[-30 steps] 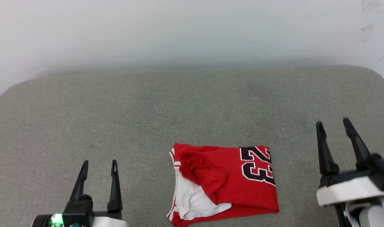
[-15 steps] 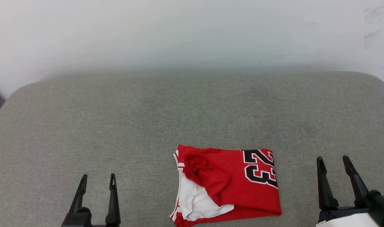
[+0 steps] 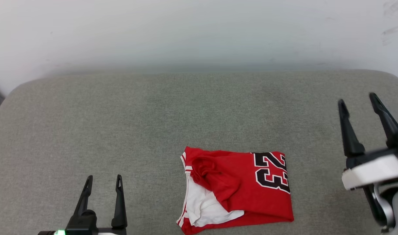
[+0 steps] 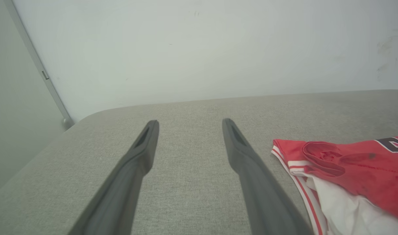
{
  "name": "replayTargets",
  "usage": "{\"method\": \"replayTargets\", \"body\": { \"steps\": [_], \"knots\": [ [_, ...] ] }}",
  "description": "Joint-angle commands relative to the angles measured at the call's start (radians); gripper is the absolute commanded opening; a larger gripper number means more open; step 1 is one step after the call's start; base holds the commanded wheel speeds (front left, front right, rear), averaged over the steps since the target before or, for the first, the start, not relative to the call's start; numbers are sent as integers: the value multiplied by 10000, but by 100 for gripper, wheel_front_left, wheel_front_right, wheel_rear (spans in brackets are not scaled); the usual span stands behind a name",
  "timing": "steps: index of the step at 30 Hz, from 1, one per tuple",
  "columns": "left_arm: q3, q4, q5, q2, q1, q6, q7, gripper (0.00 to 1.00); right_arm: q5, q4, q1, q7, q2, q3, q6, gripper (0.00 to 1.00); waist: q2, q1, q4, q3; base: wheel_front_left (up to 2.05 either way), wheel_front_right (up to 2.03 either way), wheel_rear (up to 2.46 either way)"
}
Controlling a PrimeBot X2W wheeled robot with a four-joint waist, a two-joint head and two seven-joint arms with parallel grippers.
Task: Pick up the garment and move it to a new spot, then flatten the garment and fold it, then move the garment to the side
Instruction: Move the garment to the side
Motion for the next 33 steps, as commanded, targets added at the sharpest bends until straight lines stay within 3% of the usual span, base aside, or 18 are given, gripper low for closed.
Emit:
{"method": "replayTargets", "body": {
  "steps": [1, 5, 10, 15, 22, 33],
  "knots": [
    [-29, 31, 55, -58, -87, -10, -23, 100, 42, 24, -287, 565, -257, 260, -6, 100, 0, 0, 35, 46, 0, 0, 0],
    [-117, 47, -1, -92, -242, 26, -25, 100, 1019, 93, -1015, 3342, -1338, 1288, -11, 100, 0, 0, 81, 170, 0, 0, 0],
    [-112, 56, 0, -120, -390, 5, -25, 100, 3476, 369, -1538, 6807, -2861, 2346, -9, 100, 0, 0, 142, 383, 0, 0, 0],
    [-132, 40, 41, -141, -629, -77, -23, 100, 5830, 1005, -1662, 9228, -3759, 2603, -8, 100, 0, 0, 279, 728, 0, 0, 0],
    [-217, 0, 124, -157, -1156, -201, -23, 100, 7828, 1931, -1517, 10286, -3445, 2272, -6, 100, 0, 0, 659, 1425, 0, 0, 0],
    [-328, -73, 184, -144, -1878, -312, -25, 100, 8735, 2863, -1704, 9889, -2299, 3178, -8, 100, 0, 0, 1219, 2593, 0, 0, 0]
  ]
}}
